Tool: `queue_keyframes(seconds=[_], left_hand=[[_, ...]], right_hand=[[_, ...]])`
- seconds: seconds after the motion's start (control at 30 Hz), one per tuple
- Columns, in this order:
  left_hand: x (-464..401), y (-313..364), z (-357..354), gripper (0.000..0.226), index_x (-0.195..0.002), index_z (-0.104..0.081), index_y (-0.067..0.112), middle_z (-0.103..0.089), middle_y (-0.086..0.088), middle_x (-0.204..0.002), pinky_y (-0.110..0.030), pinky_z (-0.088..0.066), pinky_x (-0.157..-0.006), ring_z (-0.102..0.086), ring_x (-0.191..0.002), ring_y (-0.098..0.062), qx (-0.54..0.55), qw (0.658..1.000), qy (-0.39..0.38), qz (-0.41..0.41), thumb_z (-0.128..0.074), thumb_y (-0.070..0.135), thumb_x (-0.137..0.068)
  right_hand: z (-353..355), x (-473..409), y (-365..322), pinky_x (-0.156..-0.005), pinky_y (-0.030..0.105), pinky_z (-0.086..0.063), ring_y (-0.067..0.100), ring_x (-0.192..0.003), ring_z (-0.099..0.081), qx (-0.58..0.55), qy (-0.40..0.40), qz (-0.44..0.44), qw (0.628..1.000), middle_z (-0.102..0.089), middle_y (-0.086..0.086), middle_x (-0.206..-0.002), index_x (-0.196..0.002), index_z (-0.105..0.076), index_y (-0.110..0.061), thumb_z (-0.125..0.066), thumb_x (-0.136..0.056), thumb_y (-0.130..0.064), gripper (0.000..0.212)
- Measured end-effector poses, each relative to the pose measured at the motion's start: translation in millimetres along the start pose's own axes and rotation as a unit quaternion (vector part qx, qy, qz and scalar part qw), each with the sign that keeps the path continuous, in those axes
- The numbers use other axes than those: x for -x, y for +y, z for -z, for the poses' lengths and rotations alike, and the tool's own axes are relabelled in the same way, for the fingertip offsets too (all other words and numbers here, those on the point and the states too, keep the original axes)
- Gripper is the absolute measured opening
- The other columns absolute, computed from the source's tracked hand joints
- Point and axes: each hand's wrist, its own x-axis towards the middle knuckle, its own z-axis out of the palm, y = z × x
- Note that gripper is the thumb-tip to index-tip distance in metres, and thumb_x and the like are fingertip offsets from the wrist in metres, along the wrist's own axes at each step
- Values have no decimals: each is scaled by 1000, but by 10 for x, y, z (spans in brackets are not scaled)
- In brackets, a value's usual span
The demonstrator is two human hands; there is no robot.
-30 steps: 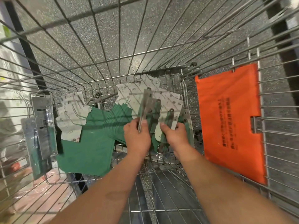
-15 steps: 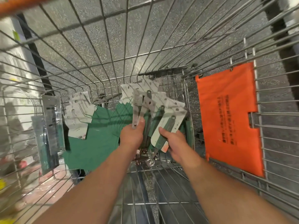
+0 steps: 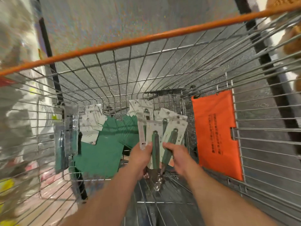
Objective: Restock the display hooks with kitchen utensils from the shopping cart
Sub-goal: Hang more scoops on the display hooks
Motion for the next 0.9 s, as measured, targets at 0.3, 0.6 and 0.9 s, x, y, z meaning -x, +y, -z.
queue_keyframes(seconds=[0.3,0.6,0.9], left_hand=[[507,227,206,28,-132,-65,18,-77,-9,-117,-60,-57,-95,-74,-106,-33,120,991,-48,15,-56,26,-107],[1200,252,718,31,-137,-59,11,-75,-12,-122,-54,-57,-98,-72,-113,-31,223,968,-97,-65,-51,18,-108],[1766,252,1229,24,-125,-66,14,-77,-8,-117,-42,-61,-91,-75,-104,-22,316,941,-44,-110,-48,12,-109]], right_hand=[[-99,620,-234,-82,55,-62,34,-97,-76,39,-12,65,997,-78,12,-108,-123,-69,-8,-72,-91,-7,32],[-343,1385,-452,-61,35,-61,23,-87,-78,119,-65,135,981,-80,6,-101,-122,-66,-12,-72,-91,-3,34],[-709,1969,-603,-80,42,-57,24,-83,-74,195,-91,192,958,-79,7,-97,-114,-70,-14,-74,-90,-6,26]])
